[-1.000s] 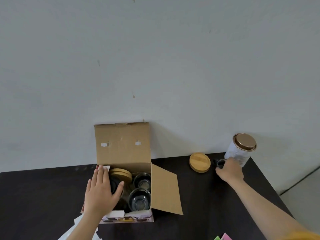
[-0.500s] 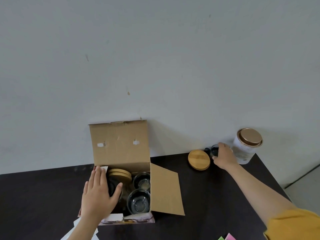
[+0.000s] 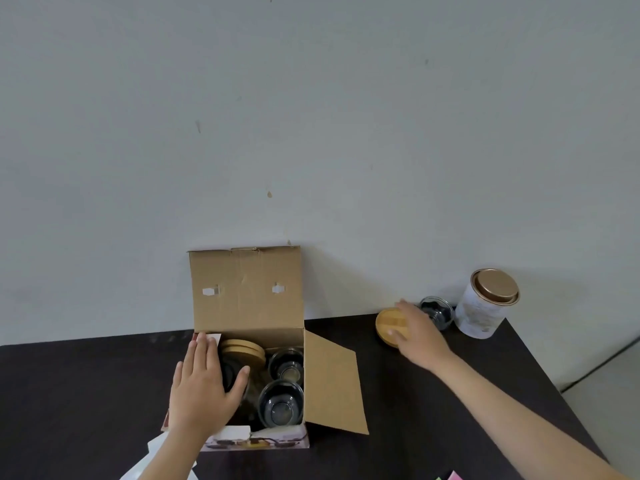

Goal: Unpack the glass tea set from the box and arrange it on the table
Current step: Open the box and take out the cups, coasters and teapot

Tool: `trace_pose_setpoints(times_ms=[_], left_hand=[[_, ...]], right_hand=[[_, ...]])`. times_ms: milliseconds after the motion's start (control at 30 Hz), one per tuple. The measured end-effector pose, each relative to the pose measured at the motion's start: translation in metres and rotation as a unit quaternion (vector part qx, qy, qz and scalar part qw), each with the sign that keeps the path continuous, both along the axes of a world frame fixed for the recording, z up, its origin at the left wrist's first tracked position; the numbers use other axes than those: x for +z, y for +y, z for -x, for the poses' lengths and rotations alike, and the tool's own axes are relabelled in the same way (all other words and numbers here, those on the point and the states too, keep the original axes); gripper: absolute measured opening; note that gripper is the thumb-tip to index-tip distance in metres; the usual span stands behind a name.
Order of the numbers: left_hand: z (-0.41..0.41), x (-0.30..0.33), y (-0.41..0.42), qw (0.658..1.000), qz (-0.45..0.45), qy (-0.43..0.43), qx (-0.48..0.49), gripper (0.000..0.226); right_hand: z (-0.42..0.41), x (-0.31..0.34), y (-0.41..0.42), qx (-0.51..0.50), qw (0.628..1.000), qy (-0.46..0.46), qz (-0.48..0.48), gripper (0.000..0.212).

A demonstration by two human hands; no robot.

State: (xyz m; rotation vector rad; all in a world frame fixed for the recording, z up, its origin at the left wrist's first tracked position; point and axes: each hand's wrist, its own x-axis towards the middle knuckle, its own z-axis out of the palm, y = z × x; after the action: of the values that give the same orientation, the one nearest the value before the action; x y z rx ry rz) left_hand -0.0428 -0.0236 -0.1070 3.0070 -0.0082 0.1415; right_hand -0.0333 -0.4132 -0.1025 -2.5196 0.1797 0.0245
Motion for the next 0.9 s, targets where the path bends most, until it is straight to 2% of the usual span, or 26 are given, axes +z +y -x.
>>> trace_pose_setpoints(times_ms=[233, 333, 433, 500, 567, 667, 767, 900], left_hand=[[0.002, 0.005, 0.000, 1.000, 0.014, 0.008, -0.003, 0.100], [0.002, 0.006, -0.001, 1.000, 0.017, 0.010, -0.004, 0.099], [0.003, 0.007, 0.000, 1.000, 0.016, 0.008, -0.009, 0.099], [0.004, 0.007, 0.001, 1.000, 0.015, 0.009, -0.012, 0.099], [0.004, 0.007, 0.001, 1.000, 0.020, 0.006, -0.013, 0.099], [0.004, 0.005, 0.002, 1.000, 0.022, 0.004, -0.015, 0.097], [0.003, 0.004, 0.002, 1.000, 0.020, 0.006, -0.017, 0.096], [0.003, 0.003, 0.003, 1.000, 0.020, 0.002, -0.017, 0.096]], right_hand=[[0.035, 0.039, 0.118, 0.109, 0.988, -0.060, -0.087, 0.050], [0.041, 0.046, 0.158, 0.136, 0.986, -0.046, -0.085, 0.045], [0.040, 0.047, 0.187, 0.153, 0.988, 0.016, -0.021, 0.047], [0.038, 0.048, 0.202, 0.164, 0.983, 0.041, 0.070, 0.046], [0.037, 0.052, 0.214, 0.175, 0.969, 0.059, 0.163, 0.047], [0.036, 0.054, 0.227, 0.197, 0.942, 0.114, 0.246, 0.055], [0.036, 0.053, 0.232, 0.203, 0.926, 0.145, 0.285, 0.057], [0.037, 0.051, 0.232, 0.194, 0.941, 0.112, 0.252, 0.047]])
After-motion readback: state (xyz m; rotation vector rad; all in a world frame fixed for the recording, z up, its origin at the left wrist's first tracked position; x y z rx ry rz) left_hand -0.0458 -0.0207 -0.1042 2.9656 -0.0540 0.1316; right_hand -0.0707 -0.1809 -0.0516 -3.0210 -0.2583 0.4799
